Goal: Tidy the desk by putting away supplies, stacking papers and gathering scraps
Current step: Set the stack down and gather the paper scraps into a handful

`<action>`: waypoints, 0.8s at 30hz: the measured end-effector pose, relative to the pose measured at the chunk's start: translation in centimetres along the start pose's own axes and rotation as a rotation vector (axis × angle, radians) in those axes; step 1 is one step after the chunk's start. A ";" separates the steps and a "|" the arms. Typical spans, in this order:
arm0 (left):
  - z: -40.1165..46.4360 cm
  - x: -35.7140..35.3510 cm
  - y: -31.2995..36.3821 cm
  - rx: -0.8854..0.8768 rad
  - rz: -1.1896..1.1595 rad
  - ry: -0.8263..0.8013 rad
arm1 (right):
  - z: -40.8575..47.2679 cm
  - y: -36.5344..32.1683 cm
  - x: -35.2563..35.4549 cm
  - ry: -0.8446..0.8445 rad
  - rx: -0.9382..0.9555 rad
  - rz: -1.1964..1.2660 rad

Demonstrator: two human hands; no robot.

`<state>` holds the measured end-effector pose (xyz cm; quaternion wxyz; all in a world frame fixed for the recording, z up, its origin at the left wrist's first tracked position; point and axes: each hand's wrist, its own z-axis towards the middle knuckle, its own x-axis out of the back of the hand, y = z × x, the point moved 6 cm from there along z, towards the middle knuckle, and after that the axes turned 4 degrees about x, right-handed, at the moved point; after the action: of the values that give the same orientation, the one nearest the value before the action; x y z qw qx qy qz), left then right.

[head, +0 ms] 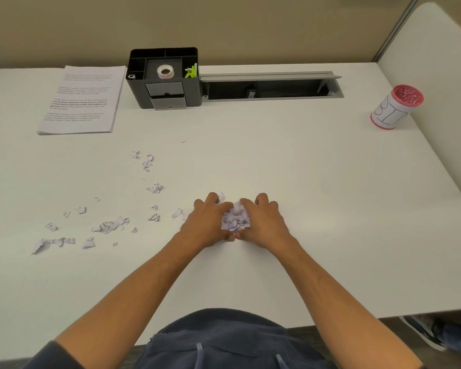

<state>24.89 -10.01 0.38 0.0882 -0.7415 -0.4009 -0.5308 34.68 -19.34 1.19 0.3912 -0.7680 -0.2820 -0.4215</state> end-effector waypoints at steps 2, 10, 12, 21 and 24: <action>0.4 -0.2 -0.1 -0.041 -0.013 0.023 | 0.2 -0.3 -0.1 0.004 0.012 0.005; 0.4 0.3 0.7 -0.136 -0.097 0.154 | 0.1 -0.5 -0.8 0.140 0.105 -0.003; 0.4 0.3 0.7 -0.141 -0.108 0.165 | 0.2 -0.4 -0.9 0.172 0.132 -0.042; 0.6 0.4 0.7 -0.143 -0.131 0.235 | 0.9 0.9 -0.5 0.233 0.129 0.153; 0.6 0.7 0.5 -0.105 -0.195 0.241 | 0.5 1.9 0.9 0.321 0.074 0.457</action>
<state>25.77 -9.65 0.87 0.0448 -0.6336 -0.4291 -0.6422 36.79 -19.87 1.09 0.5435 -0.7202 -0.0509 -0.4282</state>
